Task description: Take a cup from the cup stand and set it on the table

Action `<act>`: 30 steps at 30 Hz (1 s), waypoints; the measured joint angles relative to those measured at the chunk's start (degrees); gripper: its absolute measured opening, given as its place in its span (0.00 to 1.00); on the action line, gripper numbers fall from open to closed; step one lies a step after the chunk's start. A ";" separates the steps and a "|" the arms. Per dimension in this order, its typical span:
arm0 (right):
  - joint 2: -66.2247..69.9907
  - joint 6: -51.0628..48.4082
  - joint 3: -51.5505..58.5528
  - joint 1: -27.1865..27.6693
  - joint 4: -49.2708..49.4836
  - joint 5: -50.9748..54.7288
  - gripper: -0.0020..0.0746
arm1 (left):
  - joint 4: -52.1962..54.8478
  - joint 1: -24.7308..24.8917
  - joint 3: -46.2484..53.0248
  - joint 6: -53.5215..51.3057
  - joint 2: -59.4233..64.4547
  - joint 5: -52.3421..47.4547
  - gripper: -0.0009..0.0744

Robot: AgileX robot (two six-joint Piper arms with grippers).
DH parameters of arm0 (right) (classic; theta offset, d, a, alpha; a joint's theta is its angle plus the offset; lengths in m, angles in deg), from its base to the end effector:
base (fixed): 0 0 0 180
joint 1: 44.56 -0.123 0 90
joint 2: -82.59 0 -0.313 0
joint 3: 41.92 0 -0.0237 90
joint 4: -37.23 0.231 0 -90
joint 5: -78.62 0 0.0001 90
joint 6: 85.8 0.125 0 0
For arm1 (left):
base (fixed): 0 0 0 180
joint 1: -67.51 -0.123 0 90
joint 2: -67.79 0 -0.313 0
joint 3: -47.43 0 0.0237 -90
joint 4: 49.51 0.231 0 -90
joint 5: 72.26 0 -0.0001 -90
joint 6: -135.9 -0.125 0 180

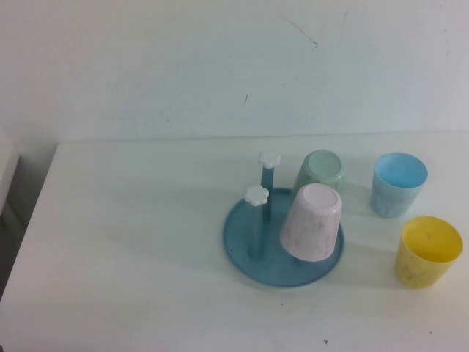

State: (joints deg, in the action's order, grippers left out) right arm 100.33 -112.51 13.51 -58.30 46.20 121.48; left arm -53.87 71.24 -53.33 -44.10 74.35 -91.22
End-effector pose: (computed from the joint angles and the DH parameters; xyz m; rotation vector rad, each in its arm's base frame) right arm 0.0241 0.0196 0.2540 -0.6512 1.9084 0.0366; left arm 0.0383 -0.0056 0.1675 0.0111 1.8290 -0.1192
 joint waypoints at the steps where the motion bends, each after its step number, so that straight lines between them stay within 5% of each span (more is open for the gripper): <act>1: 0.00 0.00 0.00 0.00 0.00 0.00 0.02 | -0.04 0.00 0.00 0.00 0.00 0.00 0.01; 30: -0.46 1.90 3.50 1.16 -2.34 -5.76 0.02 | -0.26 0.00 0.00 0.00 0.00 -0.20 0.01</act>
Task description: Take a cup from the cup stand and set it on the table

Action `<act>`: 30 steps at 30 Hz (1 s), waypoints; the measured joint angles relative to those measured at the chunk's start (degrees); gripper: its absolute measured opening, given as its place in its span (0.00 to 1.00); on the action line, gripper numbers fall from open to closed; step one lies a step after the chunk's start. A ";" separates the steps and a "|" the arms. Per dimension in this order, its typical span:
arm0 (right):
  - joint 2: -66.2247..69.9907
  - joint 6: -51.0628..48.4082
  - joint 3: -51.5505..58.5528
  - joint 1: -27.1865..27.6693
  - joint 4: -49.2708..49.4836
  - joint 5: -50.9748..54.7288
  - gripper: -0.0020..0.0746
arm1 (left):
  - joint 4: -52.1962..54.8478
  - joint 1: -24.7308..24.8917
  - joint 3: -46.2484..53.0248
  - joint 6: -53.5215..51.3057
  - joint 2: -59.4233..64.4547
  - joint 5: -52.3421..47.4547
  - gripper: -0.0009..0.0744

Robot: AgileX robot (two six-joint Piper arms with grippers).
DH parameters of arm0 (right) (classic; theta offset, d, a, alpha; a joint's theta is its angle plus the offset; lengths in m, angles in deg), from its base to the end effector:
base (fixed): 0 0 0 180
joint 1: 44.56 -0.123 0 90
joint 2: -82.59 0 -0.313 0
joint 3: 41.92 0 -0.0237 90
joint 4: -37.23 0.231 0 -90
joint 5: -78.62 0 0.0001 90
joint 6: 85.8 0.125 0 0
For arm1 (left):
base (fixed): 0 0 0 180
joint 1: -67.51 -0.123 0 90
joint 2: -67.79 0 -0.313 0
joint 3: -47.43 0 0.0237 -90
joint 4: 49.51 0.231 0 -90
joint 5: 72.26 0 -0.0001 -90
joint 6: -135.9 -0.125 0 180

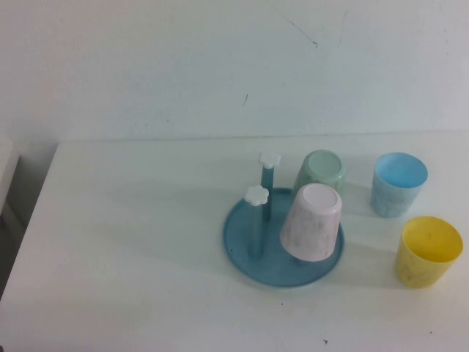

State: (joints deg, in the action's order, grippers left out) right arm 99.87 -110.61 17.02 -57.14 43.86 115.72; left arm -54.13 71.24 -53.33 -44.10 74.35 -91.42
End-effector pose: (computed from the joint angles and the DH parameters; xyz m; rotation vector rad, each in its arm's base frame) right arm 0.0317 0.0160 0.2449 -0.5890 1.8836 -0.0101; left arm 0.0381 -0.0058 0.1671 0.0085 1.8325 -0.1236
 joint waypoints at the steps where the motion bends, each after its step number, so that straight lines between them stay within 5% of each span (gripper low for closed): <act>1: -0.46 1.37 1.35 0.90 -0.91 -1.95 0.02 | 0.00 0.00 0.00 0.00 0.00 0.00 0.01; 12: -10.67 11.46 17.24 11.31 -4.63 -12.18 0.02 | 0.00 0.00 0.00 0.00 0.00 0.00 0.01; 30: -10.91 16.96 20.09 11.56 -5.29 -15.05 0.02 | -0.03 0.00 0.00 0.00 -0.09 0.00 0.01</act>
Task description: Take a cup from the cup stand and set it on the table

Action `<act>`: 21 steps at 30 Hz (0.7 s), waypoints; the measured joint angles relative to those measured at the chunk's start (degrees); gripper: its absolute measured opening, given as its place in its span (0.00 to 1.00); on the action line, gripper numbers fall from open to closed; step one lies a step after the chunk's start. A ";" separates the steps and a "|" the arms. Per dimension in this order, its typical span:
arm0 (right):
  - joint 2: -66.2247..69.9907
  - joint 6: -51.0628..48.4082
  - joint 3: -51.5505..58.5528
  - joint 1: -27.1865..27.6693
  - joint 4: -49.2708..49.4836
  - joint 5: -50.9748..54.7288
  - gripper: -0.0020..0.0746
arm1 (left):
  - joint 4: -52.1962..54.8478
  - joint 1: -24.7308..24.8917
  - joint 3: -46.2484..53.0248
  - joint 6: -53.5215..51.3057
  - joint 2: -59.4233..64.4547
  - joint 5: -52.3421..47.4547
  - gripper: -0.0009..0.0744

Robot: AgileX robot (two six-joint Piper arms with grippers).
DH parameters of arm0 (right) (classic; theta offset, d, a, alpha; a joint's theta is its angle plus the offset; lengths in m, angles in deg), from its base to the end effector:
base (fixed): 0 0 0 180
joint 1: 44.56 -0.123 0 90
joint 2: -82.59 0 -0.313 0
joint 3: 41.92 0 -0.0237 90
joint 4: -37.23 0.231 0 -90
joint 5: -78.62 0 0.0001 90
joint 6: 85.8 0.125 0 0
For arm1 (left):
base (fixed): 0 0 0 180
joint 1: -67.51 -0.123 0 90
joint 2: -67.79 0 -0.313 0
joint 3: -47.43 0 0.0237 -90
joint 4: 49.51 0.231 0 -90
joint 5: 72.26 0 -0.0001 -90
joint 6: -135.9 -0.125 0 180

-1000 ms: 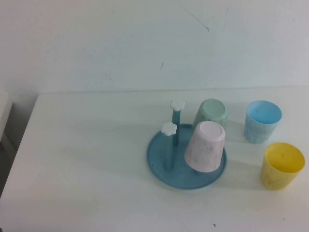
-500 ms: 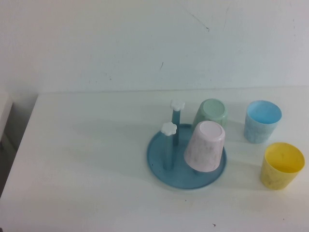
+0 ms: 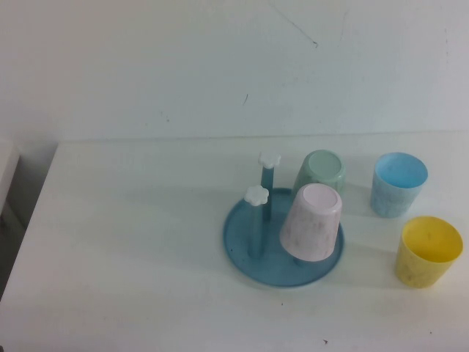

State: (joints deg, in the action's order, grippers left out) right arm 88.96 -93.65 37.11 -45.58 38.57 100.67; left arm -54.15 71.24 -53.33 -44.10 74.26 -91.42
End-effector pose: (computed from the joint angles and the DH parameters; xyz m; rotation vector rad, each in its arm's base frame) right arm 0.0365 0.0017 0.1623 -0.1308 1.8711 -0.0589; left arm 0.0381 -0.0058 0.1671 0.0083 1.8310 -0.1240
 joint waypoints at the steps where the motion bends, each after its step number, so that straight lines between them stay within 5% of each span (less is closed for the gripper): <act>1: 0.00 0.11 0.00 0.00 -0.22 0.00 0.02 | 0.00 0.00 0.00 0.00 0.00 0.00 0.01; 21: 0.00 0.46 0.00 0.00 -0.34 0.00 0.02 | 0.00 0.00 0.00 0.00 -0.02 0.00 0.01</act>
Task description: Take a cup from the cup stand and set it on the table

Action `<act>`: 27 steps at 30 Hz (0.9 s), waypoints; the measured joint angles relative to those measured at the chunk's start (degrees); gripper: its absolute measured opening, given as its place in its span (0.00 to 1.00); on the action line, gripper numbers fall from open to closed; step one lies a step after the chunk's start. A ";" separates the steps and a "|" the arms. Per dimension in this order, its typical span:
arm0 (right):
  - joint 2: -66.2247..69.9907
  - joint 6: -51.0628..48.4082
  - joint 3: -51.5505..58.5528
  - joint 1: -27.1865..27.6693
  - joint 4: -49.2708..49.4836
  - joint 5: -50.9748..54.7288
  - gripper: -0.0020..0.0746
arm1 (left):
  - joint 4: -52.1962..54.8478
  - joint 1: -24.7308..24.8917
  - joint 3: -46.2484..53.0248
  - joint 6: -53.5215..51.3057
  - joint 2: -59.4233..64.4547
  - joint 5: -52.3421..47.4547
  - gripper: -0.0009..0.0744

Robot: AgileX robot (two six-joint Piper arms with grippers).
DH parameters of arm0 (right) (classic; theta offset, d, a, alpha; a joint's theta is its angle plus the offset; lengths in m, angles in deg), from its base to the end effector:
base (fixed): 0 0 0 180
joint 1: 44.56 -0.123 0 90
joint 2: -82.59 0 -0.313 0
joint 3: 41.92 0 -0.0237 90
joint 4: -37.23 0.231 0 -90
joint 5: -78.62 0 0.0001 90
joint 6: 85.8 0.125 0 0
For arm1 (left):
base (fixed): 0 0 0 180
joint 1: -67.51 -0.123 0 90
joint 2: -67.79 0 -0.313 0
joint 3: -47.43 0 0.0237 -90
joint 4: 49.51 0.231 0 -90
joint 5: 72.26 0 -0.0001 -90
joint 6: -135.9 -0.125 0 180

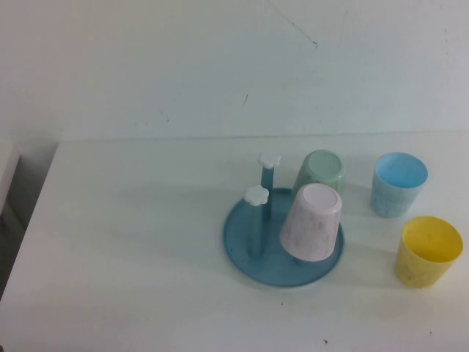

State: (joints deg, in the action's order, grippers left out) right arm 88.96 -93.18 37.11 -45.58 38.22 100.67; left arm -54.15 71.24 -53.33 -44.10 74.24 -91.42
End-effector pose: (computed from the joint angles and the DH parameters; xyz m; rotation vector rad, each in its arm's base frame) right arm 0.0365 0.0015 0.1623 -0.1268 1.8714 -0.0593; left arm 0.0380 -0.0058 0.1672 0.0083 1.8306 -0.1240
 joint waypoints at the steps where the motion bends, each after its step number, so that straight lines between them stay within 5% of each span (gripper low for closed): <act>1: 0.00 0.00 0.00 0.00 0.00 -0.17 0.02 | 0.00 0.00 0.00 0.00 0.00 0.00 0.01; 27: 0.00 0.03 0.12 0.00 -0.11 -0.81 0.02 | 0.00 0.00 0.00 0.00 0.00 0.00 0.01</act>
State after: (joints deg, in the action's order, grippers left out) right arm 88.96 -93.16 37.23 -45.58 38.11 99.85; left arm -54.15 71.24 -53.33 -44.10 74.24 -91.42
